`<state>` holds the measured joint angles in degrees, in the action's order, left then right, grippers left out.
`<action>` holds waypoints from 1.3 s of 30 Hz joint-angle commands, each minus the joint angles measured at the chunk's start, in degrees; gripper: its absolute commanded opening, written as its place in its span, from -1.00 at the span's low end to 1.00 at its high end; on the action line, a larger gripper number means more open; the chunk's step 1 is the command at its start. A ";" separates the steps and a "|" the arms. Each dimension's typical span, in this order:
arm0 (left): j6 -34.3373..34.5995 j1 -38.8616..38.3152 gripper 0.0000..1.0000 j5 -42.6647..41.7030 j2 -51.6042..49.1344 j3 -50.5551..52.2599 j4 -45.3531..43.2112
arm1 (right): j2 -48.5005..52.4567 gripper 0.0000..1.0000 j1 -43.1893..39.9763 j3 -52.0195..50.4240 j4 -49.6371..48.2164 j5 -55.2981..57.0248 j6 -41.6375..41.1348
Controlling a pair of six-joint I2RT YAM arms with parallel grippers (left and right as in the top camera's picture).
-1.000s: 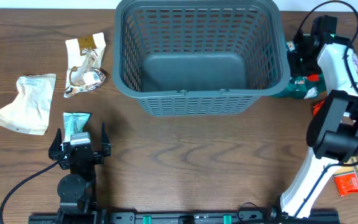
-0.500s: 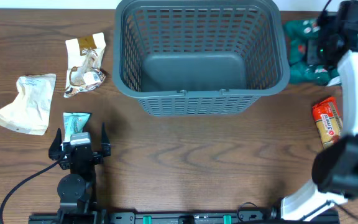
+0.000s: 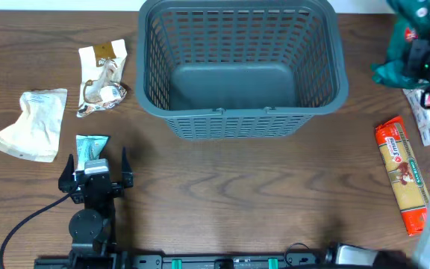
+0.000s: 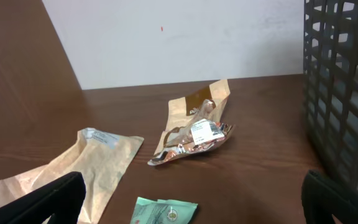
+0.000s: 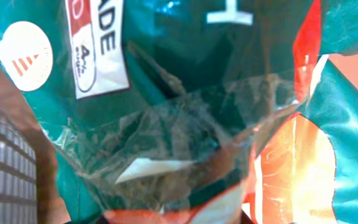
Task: Pack container
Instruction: 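Carry the green bag left over the grey basket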
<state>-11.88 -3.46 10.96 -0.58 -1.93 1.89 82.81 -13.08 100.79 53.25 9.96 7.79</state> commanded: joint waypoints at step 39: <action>-0.31 0.28 0.97 1.05 0.35 1.70 1.01 | 8.33 -0.97 34.05 14.12 9.70 -11.30 2.34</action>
<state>-11.88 -3.46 10.94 -0.58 -1.93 1.89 92.86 20.53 112.79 65.19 -4.80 11.99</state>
